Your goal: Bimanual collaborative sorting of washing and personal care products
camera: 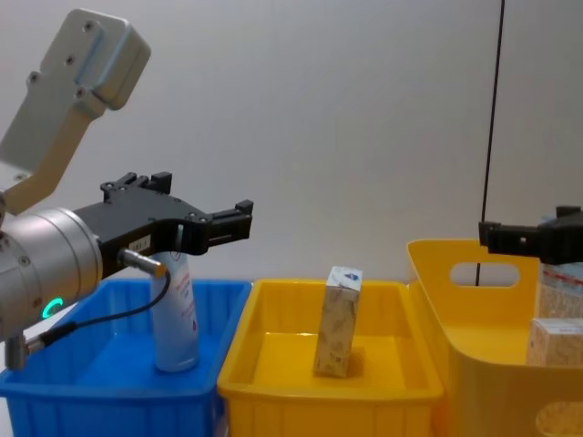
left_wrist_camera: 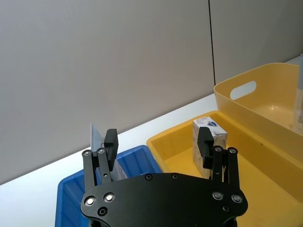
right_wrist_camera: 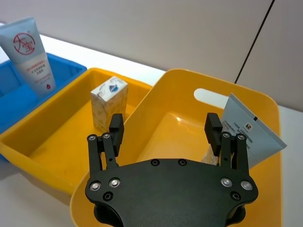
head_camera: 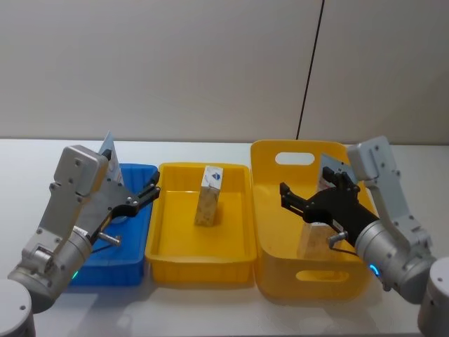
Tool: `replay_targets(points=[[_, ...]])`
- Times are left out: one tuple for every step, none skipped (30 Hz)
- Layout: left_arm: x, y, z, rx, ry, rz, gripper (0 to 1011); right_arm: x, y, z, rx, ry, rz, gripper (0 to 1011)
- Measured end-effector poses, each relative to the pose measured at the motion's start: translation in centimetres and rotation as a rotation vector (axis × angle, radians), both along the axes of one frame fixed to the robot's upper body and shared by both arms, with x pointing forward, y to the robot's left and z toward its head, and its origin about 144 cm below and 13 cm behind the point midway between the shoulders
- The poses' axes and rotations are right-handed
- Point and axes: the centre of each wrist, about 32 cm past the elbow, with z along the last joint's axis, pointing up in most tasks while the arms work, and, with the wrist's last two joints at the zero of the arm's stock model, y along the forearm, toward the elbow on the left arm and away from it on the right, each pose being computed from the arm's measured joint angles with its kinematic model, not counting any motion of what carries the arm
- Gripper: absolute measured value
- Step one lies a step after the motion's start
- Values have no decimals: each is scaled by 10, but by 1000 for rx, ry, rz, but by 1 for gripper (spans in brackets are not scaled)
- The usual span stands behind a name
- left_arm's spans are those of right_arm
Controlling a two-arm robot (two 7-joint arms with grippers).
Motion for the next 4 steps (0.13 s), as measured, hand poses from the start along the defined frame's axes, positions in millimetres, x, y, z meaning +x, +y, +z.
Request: replay_targets(points=[[0, 0, 0, 0, 0, 0, 1001, -2, 0, -2, 8, -12, -2, 1002], [0, 0, 0, 0, 0, 0, 1001, -3, 0, -4, 11, -19, -4, 1002], [0, 0, 0, 0, 0, 0, 1001, -4, 0, -5, 15, -24, -5, 1002], [0, 0, 0, 0, 0, 0, 1001, -5, 0, -7, 23, -37, -8, 1002]])
